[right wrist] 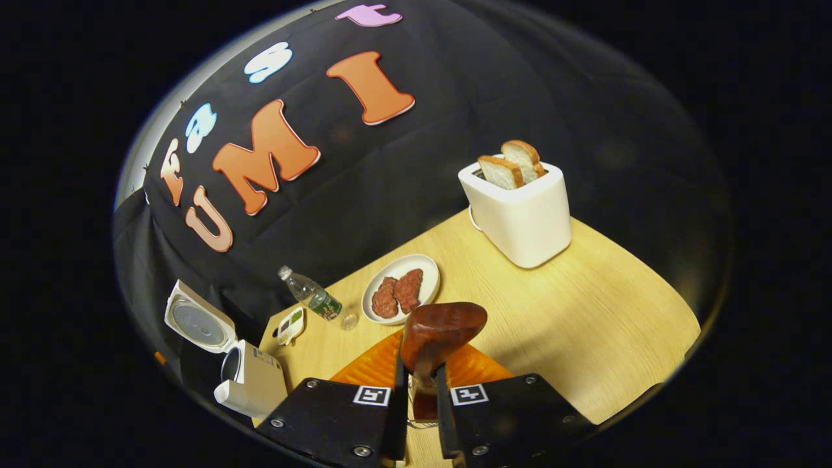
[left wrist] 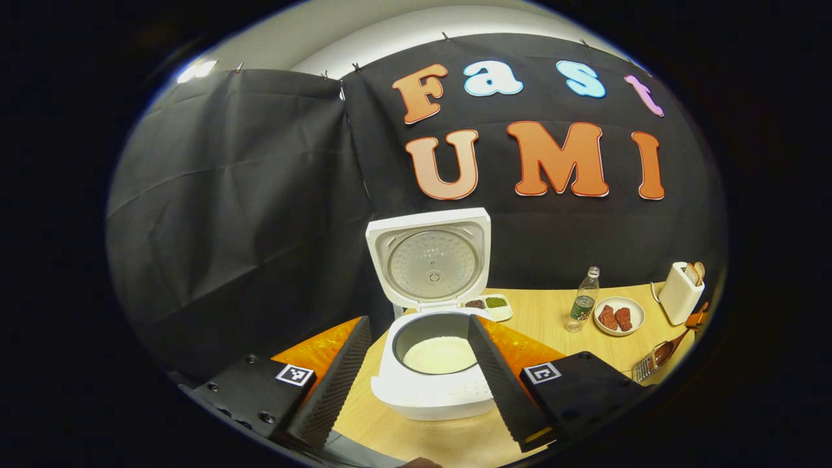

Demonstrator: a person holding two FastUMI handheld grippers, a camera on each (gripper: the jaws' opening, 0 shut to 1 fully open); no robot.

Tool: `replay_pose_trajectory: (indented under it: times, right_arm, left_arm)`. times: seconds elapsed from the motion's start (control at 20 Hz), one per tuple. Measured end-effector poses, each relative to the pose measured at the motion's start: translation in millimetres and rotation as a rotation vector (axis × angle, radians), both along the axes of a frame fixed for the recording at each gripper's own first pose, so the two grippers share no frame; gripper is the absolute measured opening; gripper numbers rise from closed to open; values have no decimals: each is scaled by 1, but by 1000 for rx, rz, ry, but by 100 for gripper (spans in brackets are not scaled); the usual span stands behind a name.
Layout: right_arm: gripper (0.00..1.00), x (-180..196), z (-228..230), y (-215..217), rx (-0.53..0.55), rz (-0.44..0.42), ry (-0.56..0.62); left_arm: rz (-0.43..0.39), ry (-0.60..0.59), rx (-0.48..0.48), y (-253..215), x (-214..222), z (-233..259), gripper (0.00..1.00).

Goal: Close the left gripper, press the button to open the rice cooker; take a wooden spoon from the chopstick holder with the right hand, scoop a spoonful of rice and pour it into the rice cooker, then put the wooden spoon back into the chopstick holder.

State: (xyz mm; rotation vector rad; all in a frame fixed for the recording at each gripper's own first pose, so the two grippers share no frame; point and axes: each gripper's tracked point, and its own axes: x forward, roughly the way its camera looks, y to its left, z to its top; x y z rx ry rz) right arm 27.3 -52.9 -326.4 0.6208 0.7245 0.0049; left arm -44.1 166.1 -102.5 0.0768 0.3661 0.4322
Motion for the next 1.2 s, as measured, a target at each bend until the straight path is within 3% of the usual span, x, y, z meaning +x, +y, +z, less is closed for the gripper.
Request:
replay_pose_trajectory:
  times: [0.1,0.15,0.2,0.3,0.4,0.45,0.5,0.55,0.7,0.9,1.2]
  right_arm:
    - [24,-14,-22,5,5,1,98]
    - [16,-10,-18,0,3,-17,94]
    - [28,-7,-13,-1,0,-23,83]
    - [35,-12,0,-7,-16,-29,66]
    - [55,-18,12,-21,-63,-44,54]
    - [62,-23,17,-31,-102,-65,65]
    - [77,-27,22,-39,-135,-78,65]
    - [86,-30,36,-47,-165,-97,45]
    - [89,-44,80,-67,-236,-141,-27]
    - [89,-65,132,-76,-280,-187,-110]
    - [89,-95,192,-84,-385,-265,-199]
  left_arm:
    - [-21,-37,69,11,14,13,99]
    - [-24,-48,89,18,22,19,99]
    - [-24,-59,81,25,29,24,100]
    - [-32,-87,1,36,47,33,100]
    - [-27,-106,-79,52,69,45,100]
    - [-16,-112,-92,63,79,51,98]
    - [-8,-114,-79,74,88,58,100]
    - [-7,-120,-62,83,99,65,100]
    - [-57,-130,-75,90,145,76,100]
    - [-90,-103,-242,91,223,59,100]
    - [-81,71,-317,115,291,14,98]
